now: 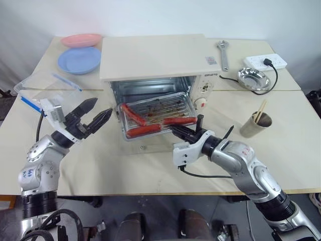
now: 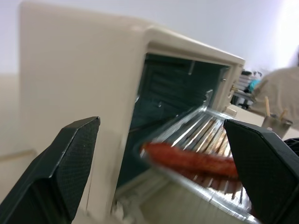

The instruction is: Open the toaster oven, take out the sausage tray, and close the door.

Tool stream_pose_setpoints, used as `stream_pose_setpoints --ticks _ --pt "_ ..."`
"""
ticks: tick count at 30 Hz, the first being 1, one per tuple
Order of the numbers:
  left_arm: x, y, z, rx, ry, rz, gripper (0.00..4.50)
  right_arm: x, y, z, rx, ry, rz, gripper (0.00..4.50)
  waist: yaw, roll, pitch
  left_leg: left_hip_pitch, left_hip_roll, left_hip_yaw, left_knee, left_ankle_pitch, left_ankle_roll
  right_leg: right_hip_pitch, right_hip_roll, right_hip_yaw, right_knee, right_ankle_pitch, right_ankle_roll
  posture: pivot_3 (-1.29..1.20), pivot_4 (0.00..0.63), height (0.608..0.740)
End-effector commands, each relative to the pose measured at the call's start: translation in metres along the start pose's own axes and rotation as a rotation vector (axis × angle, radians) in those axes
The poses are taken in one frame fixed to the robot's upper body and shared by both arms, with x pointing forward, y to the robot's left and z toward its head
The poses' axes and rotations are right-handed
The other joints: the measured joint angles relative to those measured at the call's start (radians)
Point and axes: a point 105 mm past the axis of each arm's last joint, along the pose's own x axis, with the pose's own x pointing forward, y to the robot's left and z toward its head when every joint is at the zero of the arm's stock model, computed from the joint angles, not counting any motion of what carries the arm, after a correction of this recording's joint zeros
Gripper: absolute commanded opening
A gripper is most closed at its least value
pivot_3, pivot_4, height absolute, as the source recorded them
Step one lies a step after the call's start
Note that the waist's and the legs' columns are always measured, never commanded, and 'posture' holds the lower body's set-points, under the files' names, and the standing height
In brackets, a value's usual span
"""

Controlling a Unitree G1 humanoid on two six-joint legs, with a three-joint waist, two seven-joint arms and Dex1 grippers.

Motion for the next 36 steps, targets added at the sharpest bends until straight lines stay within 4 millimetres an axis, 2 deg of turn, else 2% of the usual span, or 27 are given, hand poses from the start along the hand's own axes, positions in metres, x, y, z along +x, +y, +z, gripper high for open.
stream_pose_setpoints --ticks 1,3,5,7,13,18,34,36 --pt "-0.002 -0.008 0.02 -0.068 -0.026 0.006 4.5 -0.008 -0.024 0.012 -0.043 -0.067 -0.112 0.04 0.0 0.0 0.0 0.001 0.0 0.0 0.0 0.0 0.0 0.001 0.0 0.0 0.0 0.0 0.0 0.0 0.15 0.74" --pt "-0.005 -0.012 0.023 -0.158 -0.033 -0.001 4.5 -0.008 -0.025 0.013 -0.046 -0.085 -0.124 0.04 0.0 0.0 0.0 0.004 0.0 -0.001 -0.001 0.0 0.0 0.005 0.0 0.0 -0.002 0.0 0.0 0.0 0.15 0.74" --pt "-0.014 -0.03 0.009 -0.338 0.061 -0.059 4.5 -0.009 -0.025 0.018 -0.058 -0.131 -0.128 0.04 -0.001 0.0 0.0 0.005 0.0 -0.004 -0.001 0.0 0.0 0.006 0.0 0.001 -0.004 0.0 0.0 0.0 0.15 0.74" --pt "-0.017 -0.044 0.004 -0.45 0.103 -0.103 4.5 -0.01 -0.025 0.018 -0.069 -0.151 -0.126 0.04 -0.004 0.0 0.0 0.007 0.0 -0.006 -0.003 0.0 0.0 0.006 0.0 0.003 -0.004 0.0 0.0 0.0 0.15 0.74" --pt "-0.022 -0.053 -0.006 -0.645 0.177 -0.102 4.5 -0.01 -0.029 0.016 -0.1 -0.184 -0.129 0.04 0.001 0.0 0.0 0.007 0.0 -0.007 -0.001 0.0 0.0 0.007 0.0 0.004 -0.004 0.0 0.0 0.0 0.15 0.74" --pt "-0.022 -0.052 -0.007 -0.736 0.133 -0.09 4.5 -0.01 -0.032 0.016 -0.103 -0.195 -0.139 0.04 0.001 0.0 0.0 0.008 0.0 -0.007 -0.002 0.0 0.0 0.007 0.0 0.004 -0.004 0.0 0.0 0.0 0.15 0.74" --pt "-0.028 -0.052 -0.039 -0.869 0.245 -0.026 4.5 -0.015 -0.026 0.026 -0.062 -0.279 -0.085 0.04 0.0 0.0 0.0 0.008 0.0 -0.005 -0.003 0.0 0.0 0.007 0.001 0.005 -0.006 0.0 0.0 0.0 0.15 0.74" --pt "-0.028 -0.052 -0.04 -0.876 0.242 -0.024 4.1 -0.016 -0.026 0.027 -0.058 -0.287 -0.079 0.0 0.0 0.0 0.0 0.008 0.0 -0.005 -0.003 0.0 0.0 0.007 0.001 0.005 -0.006 0.0 0.0 0.0 0.15 0.74"
